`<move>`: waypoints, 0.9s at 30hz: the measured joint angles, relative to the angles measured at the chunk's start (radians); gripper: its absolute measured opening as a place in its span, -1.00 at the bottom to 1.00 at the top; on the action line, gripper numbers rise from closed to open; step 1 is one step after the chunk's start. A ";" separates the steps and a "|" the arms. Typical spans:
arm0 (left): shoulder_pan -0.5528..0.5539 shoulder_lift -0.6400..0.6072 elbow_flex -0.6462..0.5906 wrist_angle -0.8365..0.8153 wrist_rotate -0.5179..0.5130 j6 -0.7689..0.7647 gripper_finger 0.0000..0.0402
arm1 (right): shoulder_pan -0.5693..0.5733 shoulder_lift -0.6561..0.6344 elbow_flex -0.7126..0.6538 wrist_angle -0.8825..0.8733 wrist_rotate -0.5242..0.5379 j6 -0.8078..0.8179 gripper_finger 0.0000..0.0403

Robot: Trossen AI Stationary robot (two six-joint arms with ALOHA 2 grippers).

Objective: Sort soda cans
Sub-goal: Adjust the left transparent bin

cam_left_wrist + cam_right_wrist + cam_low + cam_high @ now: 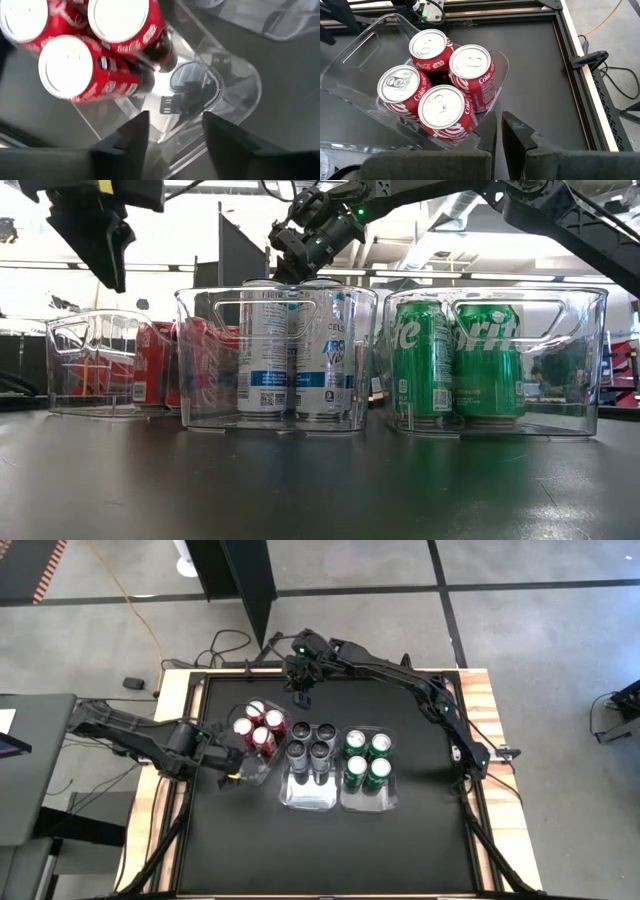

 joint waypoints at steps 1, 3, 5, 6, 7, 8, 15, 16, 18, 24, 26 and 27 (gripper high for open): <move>0.004 -0.001 -0.005 -0.004 0.004 -0.012 -0.17 | 0.000 0.000 0.000 0.000 0.000 0.000 -0.76; 0.010 -0.002 -0.014 -0.003 0.006 -0.034 -0.39 | 0.000 0.000 0.000 0.000 0.000 0.000 -0.76; 0.016 -0.001 -0.024 -0.004 0.007 -0.056 -0.63 | 0.000 0.000 0.000 0.000 0.000 0.000 -0.76; 0.019 -0.001 -0.028 -0.002 0.007 -0.065 -0.77 | 0.000 0.000 0.000 0.000 0.000 0.000 -0.76; 0.021 -0.001 -0.032 0.001 0.007 -0.075 -0.88 | 0.000 0.000 0.000 0.000 0.000 0.000 -0.76; 0.024 -0.001 -0.034 0.000 0.007 -0.088 -0.94 | 0.000 0.000 0.000 0.000 0.000 0.000 -0.76; 0.060 -0.001 -0.057 -0.008 0.056 -0.168 -0.99 | 0.000 0.000 0.000 0.000 0.000 0.000 -0.76; 0.063 0.000 -0.063 -0.006 0.072 -0.174 -0.99 | 0.000 0.000 0.000 0.000 0.000 0.000 -0.76; 0.069 0.000 -0.079 -0.006 0.090 -0.184 -1.00 | 0.000 0.000 0.000 0.000 0.000 0.000 -0.76; 0.082 0.000 -0.140 -0.001 0.130 -0.190 -1.00 | 0.000 0.000 0.000 0.000 0.000 0.000 -0.76; 0.090 0.000 -0.154 0.009 0.154 -0.190 -1.00 | 0.000 0.000 0.000 0.000 0.000 0.000 -0.76; 0.094 0.000 -0.163 0.017 0.165 -0.189 -1.00 | 0.000 0.000 0.000 0.000 0.000 0.000 -0.76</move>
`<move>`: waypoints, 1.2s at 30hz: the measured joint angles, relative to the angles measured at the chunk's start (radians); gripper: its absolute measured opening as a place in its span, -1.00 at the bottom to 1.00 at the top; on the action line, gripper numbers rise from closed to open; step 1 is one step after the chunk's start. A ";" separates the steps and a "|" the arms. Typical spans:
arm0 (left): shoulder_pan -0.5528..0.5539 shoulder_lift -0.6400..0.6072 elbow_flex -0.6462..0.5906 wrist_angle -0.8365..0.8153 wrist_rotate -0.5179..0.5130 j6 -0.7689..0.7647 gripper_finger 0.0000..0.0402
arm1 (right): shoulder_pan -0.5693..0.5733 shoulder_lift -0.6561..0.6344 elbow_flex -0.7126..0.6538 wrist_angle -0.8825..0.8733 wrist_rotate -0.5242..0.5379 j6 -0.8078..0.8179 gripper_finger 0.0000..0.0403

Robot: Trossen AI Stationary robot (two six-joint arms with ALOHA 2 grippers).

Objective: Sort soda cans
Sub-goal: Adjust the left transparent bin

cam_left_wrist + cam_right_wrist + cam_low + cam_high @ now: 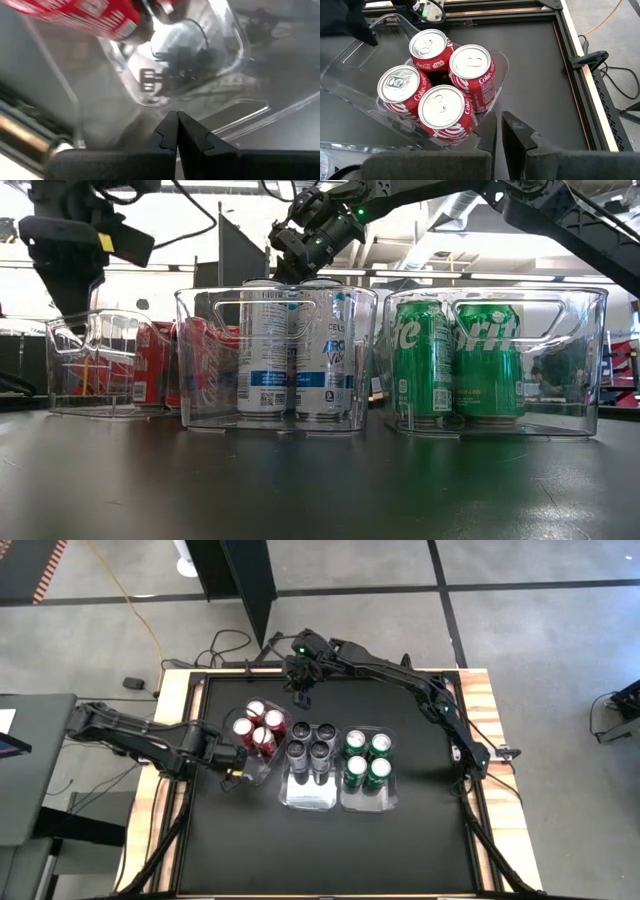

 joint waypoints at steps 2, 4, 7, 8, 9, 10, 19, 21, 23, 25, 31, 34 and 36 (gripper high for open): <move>0.007 0.000 -0.020 0.027 0.028 0.003 -1.00 | 0.000 0.000 0.000 0.000 0.000 0.000 -0.76; 0.013 -0.001 -0.038 0.057 0.053 0.015 -1.00 | 0.000 0.000 0.000 0.000 0.000 0.000 -0.76; 0.014 -0.001 -0.054 0.096 0.071 0.022 -1.00 | 0.000 0.000 0.000 0.000 0.000 0.000 -0.76; 0.014 -0.001 -0.054 0.103 0.073 0.022 -1.00 | 0.000 0.000 0.000 0.000 0.000 0.000 -0.76; 0.014 -0.001 -0.054 0.112 0.081 0.022 -1.00 | 0.000 0.000 0.000 0.000 0.000 0.000 -0.76; 0.014 -0.001 -0.054 0.119 0.088 0.022 -1.00 | 0.000 0.000 0.000 0.000 0.000 0.000 -0.76; 0.014 0.000 -0.056 0.222 0.154 0.021 -1.00 | 0.000 0.000 0.000 0.000 0.000 0.000 -0.76; 0.014 0.000 -0.056 0.253 0.166 0.019 -1.00 | 0.000 0.000 0.000 0.000 0.000 0.000 -0.76; 0.014 0.000 -0.056 0.284 0.175 0.018 -1.00 | 0.000 0.000 0.000 0.000 0.000 0.000 -0.76; 0.013 0.000 -0.056 0.313 0.190 0.018 -1.00 | 0.000 0.000 0.000 0.000 0.000 0.000 -0.76; 0.013 0.006 -0.056 0.342 0.197 0.011 -1.00 | 0.000 0.000 0.000 0.000 0.000 0.000 -0.76; 0.013 0.016 -0.056 0.349 0.203 0.008 -1.00 | 0.000 0.000 0.000 0.000 0.000 0.000 -0.76; 0.013 0.032 -0.064 0.380 0.217 0.009 -1.00 | 0.000 0.000 0.000 0.000 0.000 0.000 -0.76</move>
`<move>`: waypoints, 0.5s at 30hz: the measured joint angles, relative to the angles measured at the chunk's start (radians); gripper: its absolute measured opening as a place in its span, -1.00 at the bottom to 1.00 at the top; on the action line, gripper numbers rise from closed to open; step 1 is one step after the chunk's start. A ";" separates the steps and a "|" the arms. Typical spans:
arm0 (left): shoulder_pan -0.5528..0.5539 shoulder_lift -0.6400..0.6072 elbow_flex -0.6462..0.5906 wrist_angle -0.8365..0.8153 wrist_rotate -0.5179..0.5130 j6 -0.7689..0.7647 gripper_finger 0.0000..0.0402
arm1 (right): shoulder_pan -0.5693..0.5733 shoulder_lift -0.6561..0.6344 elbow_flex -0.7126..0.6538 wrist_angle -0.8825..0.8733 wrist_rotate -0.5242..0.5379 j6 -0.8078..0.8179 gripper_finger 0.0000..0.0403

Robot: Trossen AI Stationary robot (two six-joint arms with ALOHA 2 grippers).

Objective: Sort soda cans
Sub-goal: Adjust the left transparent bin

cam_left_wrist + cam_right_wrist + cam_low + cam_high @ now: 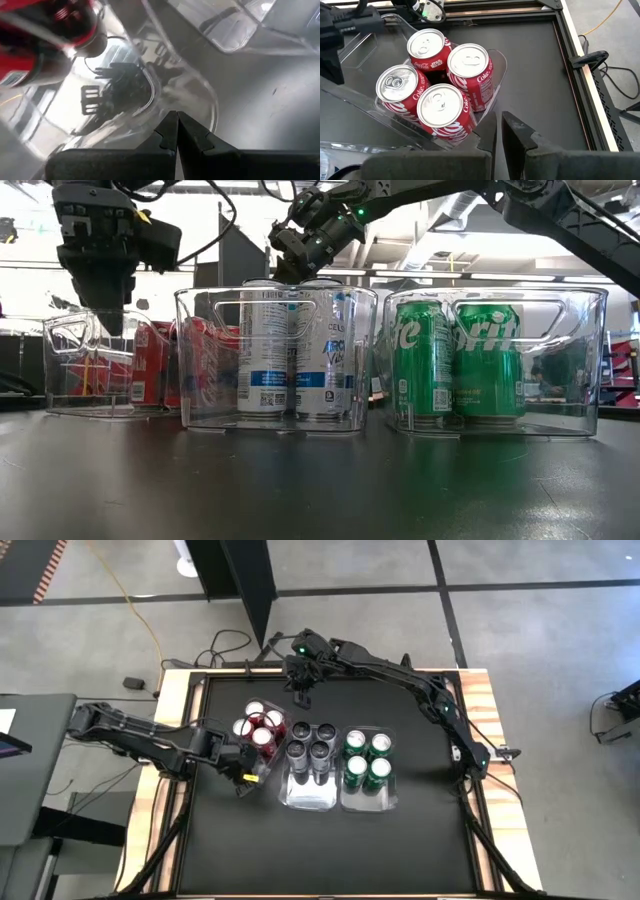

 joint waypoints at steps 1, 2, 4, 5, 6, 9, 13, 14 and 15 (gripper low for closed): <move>0.000 0.004 -0.004 0.012 0.003 0.001 -1.00 | 0.000 0.000 0.000 0.000 0.000 0.000 -0.76; 0.000 0.012 -0.005 0.017 0.004 0.001 -1.00 | 0.000 0.000 0.000 0.000 0.000 0.000 -0.76; 0.000 0.026 -0.005 0.022 0.006 0.007 -1.00 | 0.000 0.000 0.000 0.000 0.000 0.000 -0.76; 0.000 0.029 -0.005 0.029 0.006 0.013 -1.00 | 0.000 0.000 0.000 0.000 0.000 0.000 -0.76; 0.000 0.034 -0.005 0.037 0.009 0.016 -1.00 | 0.000 0.000 0.000 0.000 0.000 0.000 -0.76; 0.000 0.045 -0.006 0.067 0.023 0.023 -1.00 | 0.000 0.000 0.000 0.000 0.000 0.000 -0.76; 0.000 0.046 -0.008 0.082 0.028 0.024 -1.00 | 0.000 0.000 0.000 0.000 0.000 0.000 -0.76; 0.000 0.046 -0.008 0.083 0.028 0.024 -1.00 | 0.000 0.000 0.000 0.000 0.000 0.000 -0.76; 0.000 0.046 -0.008 0.083 0.030 0.024 -1.00 | 0.000 0.000 0.000 0.000 0.000 0.000 -0.76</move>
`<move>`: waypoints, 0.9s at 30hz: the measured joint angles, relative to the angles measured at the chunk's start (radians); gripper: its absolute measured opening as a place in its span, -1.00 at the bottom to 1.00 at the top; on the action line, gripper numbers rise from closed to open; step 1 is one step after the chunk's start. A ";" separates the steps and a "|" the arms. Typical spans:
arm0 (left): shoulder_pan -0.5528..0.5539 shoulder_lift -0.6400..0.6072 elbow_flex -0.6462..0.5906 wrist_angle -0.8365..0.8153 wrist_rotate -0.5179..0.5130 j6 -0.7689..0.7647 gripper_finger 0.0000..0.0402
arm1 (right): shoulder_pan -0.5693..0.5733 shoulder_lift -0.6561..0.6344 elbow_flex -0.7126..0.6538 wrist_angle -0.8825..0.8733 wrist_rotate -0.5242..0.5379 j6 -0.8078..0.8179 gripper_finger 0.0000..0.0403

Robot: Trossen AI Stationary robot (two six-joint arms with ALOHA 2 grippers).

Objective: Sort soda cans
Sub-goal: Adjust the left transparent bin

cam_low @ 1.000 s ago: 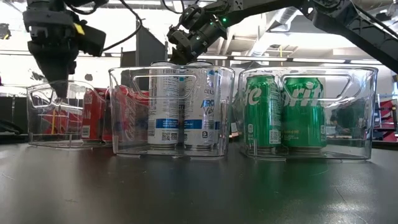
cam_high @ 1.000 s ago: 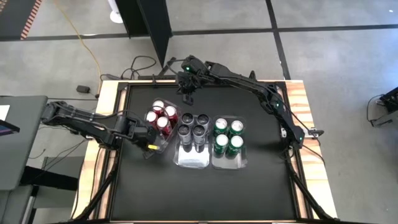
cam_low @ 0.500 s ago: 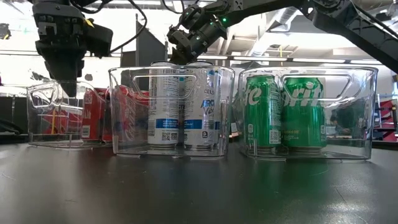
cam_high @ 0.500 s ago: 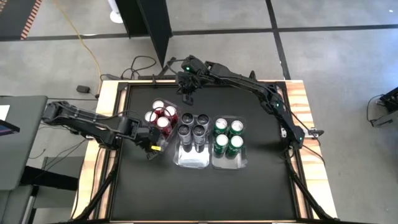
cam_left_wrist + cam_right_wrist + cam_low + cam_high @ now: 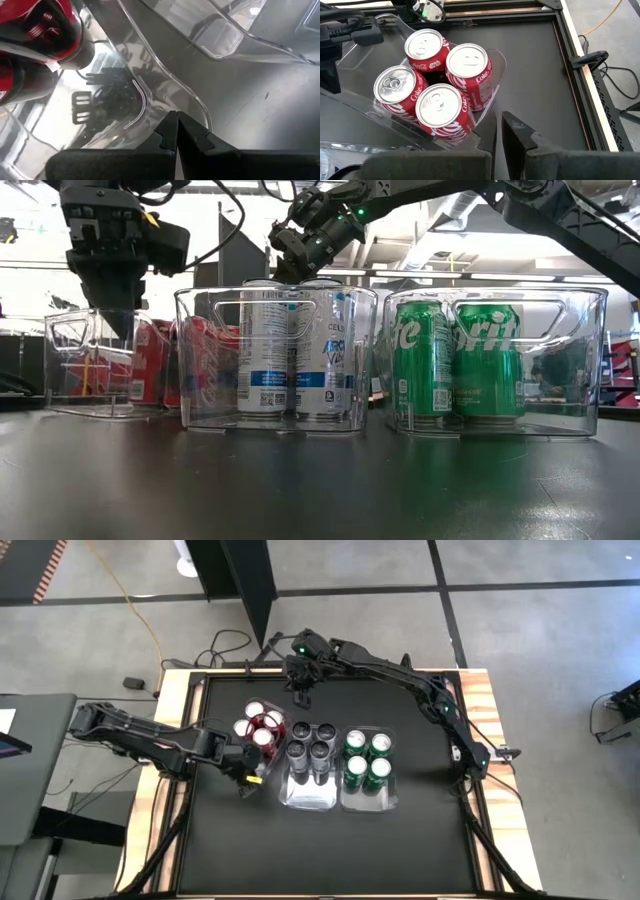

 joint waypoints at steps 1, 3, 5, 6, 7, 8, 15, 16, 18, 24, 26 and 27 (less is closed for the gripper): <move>0.000 0.000 0.000 0.002 0.002 0.000 -1.00 | 0.000 0.000 0.000 0.000 0.000 0.000 -0.76; 0.000 0.000 -0.001 0.010 0.003 0.001 -1.00 | 0.000 0.000 0.000 0.000 0.000 0.000 -0.76; 0.000 -0.001 -0.001 0.010 0.003 0.010 -1.00 | 0.000 0.000 0.000 0.000 0.000 0.000 -0.76; 0.000 -0.006 -0.001 0.008 -0.002 0.017 -1.00 | 0.000 0.000 0.000 0.000 0.000 0.000 -0.76; 0.000 -0.010 -0.001 0.004 -0.010 0.023 -1.00 | 0.000 0.000 0.000 0.000 0.000 0.000 -0.76; 0.000 -0.015 -0.002 0.002 -0.021 0.028 -1.00 | 0.000 0.000 0.000 0.000 0.000 0.000 -0.76; 0.000 -0.061 0.052 -0.095 -0.121 0.057 -1.00 | 0.000 0.000 0.000 0.000 0.000 0.000 -0.76; 0.000 -0.068 0.058 -0.113 -0.137 0.058 -1.00 | 0.000 0.000 0.000 0.000 0.000 0.000 -0.76; 0.000 -0.084 0.068 -0.165 -0.174 0.052 -1.00 | 0.000 0.000 0.000 0.000 0.000 0.000 -0.76; 0.021 -0.104 0.074 -0.370 -0.298 -0.033 -1.00 | 0.000 0.000 0.000 0.000 0.000 0.000 -0.76; 0.026 -0.108 0.074 -0.406 -0.328 -0.049 -1.00 | 0.000 0.000 0.000 0.000 0.000 0.000 -0.76; 0.026 -0.112 0.074 -0.419 -0.344 -0.055 -1.00 | 0.000 0.000 0.000 0.000 0.000 0.000 -0.76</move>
